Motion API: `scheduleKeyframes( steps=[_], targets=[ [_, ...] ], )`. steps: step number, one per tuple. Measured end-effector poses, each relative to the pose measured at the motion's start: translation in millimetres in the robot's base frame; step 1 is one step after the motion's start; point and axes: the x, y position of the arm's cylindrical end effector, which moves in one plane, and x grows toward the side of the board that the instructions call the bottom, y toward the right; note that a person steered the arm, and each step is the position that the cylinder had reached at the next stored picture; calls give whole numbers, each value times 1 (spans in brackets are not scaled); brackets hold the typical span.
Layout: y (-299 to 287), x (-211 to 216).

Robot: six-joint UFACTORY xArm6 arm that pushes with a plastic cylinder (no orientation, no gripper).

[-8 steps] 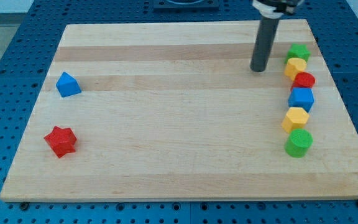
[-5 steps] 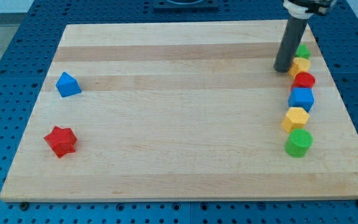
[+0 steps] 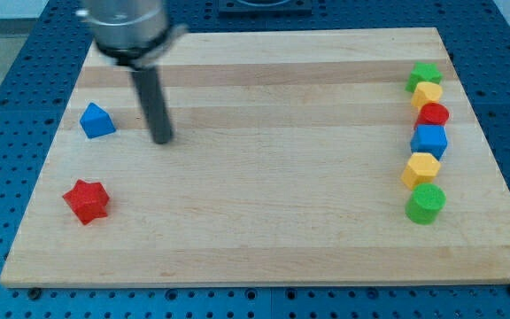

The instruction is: Move blue cube closer to red circle

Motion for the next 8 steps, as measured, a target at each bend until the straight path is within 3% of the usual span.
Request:
scheduleKeyframes(
  steps=[1, 2, 3, 4, 5, 6, 7, 8],
  targets=[
    [-66, 27],
    [-97, -1],
    [-86, -37],
    [-44, -40],
    [-34, -22],
    [-38, 23],
    [19, -10],
    [28, -59]
  ],
)
